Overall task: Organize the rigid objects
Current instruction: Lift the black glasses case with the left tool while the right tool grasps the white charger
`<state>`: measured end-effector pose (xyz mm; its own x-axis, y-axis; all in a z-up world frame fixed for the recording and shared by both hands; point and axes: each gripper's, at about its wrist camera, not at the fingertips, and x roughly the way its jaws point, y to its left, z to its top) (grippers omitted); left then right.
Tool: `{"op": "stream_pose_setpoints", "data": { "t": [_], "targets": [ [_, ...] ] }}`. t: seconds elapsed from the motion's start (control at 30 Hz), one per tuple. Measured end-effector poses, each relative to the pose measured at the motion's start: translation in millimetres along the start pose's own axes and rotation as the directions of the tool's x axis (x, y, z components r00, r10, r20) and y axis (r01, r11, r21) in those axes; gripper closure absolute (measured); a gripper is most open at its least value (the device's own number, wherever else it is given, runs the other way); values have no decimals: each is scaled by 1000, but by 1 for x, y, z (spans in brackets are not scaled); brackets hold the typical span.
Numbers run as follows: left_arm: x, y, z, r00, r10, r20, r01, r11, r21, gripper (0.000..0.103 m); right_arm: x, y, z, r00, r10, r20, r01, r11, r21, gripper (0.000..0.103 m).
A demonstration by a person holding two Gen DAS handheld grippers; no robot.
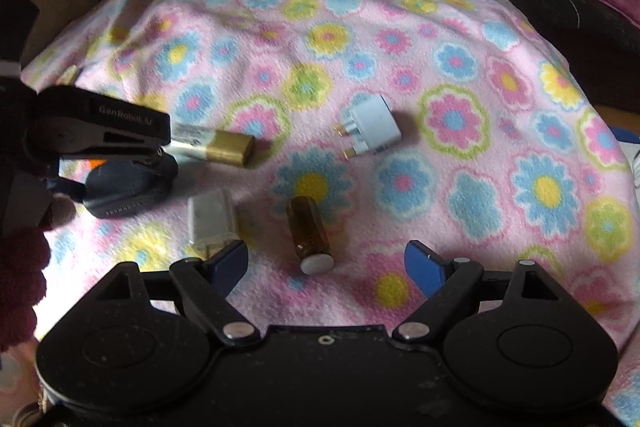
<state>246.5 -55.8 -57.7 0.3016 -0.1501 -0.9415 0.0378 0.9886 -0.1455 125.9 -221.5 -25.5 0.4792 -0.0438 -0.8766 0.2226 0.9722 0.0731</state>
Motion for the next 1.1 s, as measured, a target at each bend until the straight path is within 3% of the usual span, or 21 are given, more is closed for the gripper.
{"op": "stream_pose_setpoints", "data": {
  "t": [0.13, 0.33, 0.43, 0.6, 0.67, 0.87, 1.1],
  "targets": [
    [-20, 9, 0, 999, 2, 44, -2, 1000, 18, 17, -7, 12, 5, 994, 111, 23, -110, 994, -20, 24],
    [-34, 24, 6, 997, -5, 73, 4, 1000, 12, 17, 5, 39, -3, 971, 231, -63, -236, 969, -79, 44],
    [-34, 29, 6, 997, 8, 79, -10, 1000, 20, 17, 10, 48, -4, 960, 263, -97, -271, 959, -81, 44],
    [-32, 36, 0, 997, 8, 73, -9, 1000, 17, 17, 33, 52, 3, 976, 185, -114, -190, 981, -34, 46],
    [-32, 40, -1, 998, 7, 65, -8, 1000, 16, 17, 40, 48, 8, 979, 164, -118, -167, 986, -14, 54],
    [-32, 50, -3, 998, 8, 65, -8, 1000, 13, 17, 51, 18, 20, 992, 45, -117, -31, 992, 123, 53],
    [-34, 52, -2, 997, 9, 77, -10, 1000, 23, 17, 43, 29, 25, 994, 48, -94, -34, 989, 146, 29]
  ]
}}
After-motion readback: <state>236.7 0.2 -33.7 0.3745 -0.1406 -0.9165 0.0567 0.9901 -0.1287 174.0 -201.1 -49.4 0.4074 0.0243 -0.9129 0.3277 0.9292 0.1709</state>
